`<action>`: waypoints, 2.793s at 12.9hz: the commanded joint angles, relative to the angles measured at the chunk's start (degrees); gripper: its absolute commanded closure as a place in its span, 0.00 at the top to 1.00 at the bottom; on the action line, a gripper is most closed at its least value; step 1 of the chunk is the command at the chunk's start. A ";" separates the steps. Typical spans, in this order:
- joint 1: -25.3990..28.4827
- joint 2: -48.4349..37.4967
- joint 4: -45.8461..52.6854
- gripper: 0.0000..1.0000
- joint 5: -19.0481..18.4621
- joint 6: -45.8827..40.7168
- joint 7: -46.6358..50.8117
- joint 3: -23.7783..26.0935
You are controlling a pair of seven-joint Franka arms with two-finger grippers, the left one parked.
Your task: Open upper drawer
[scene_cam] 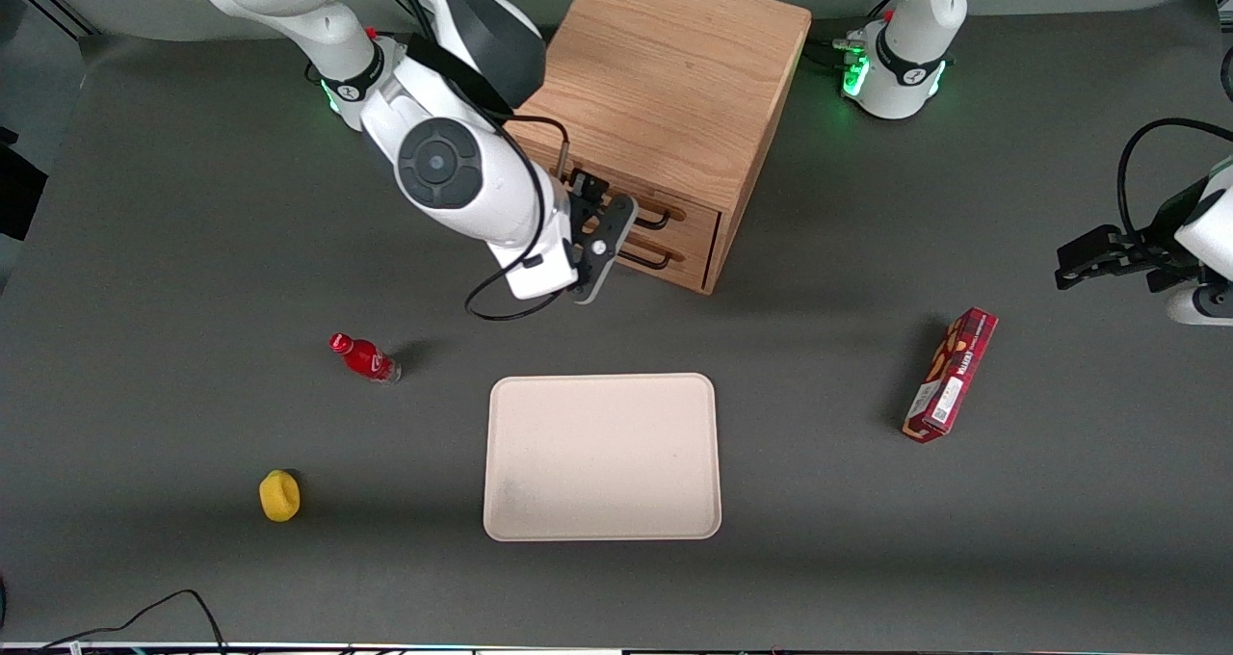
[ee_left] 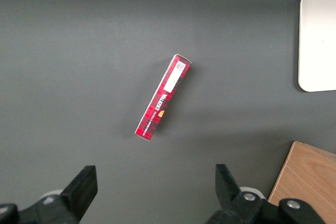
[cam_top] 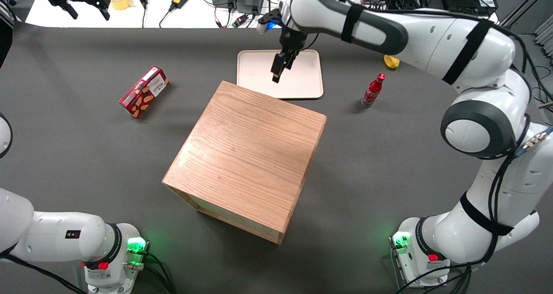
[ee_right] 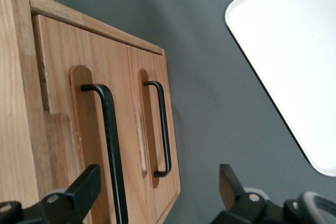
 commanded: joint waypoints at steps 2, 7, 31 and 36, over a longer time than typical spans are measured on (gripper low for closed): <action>0.24 0.60 -3.06 1.00 -3.87 2.14 -0.81 2.63; -0.20 0.51 -5.44 1.00 -4.15 2.23 -0.81 3.25; -2.14 1.57 -7.55 1.00 -8.63 9.17 -7.48 -2.55; -2.05 1.57 -7.46 1.00 -5.38 12.15 -7.49 -5.97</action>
